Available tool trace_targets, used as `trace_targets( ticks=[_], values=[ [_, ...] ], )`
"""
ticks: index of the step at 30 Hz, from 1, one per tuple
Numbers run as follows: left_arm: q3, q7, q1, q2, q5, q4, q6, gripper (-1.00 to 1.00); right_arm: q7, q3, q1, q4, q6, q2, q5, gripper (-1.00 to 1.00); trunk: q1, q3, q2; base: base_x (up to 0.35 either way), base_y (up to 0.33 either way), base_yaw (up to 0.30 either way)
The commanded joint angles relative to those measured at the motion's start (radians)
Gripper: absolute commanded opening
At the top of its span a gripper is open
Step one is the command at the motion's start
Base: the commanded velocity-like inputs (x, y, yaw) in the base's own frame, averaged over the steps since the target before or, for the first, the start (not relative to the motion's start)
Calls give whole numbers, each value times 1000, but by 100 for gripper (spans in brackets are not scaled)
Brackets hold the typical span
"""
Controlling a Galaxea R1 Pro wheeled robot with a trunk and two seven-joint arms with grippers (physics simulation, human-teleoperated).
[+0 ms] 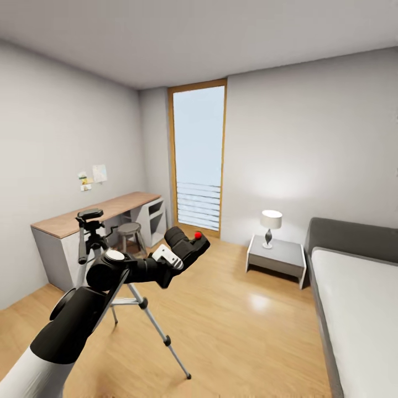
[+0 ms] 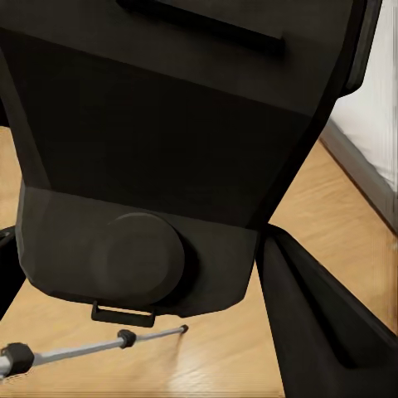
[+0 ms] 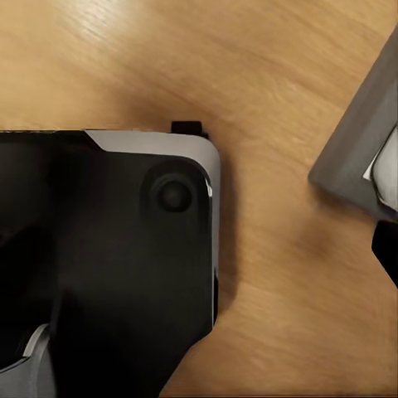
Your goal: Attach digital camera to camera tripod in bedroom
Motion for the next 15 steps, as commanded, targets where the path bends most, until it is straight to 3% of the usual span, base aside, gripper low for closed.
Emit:
trace_targets(
  ticks=[1, 10, 15],
  values=[
    [-1, -11, -1, 0, -10, -1, 2, -100, 2, 9, 3, 1, 0, 0, -10, 100, 0, 0, -1, -299, 0, 5],
    [1, -11, -1, 0, -10, -1, 2, -100, 2, 9, 14, 2, -3, -1, -10, 100, 0, -1, -1, -261, 0, 1],
    [1, -11, -1, 0, -10, -1, 2, -100, 2, 9, 14, 1, -4, 0, -10, 100, 0, -1, -1, -142, 0, 0]
  ],
)
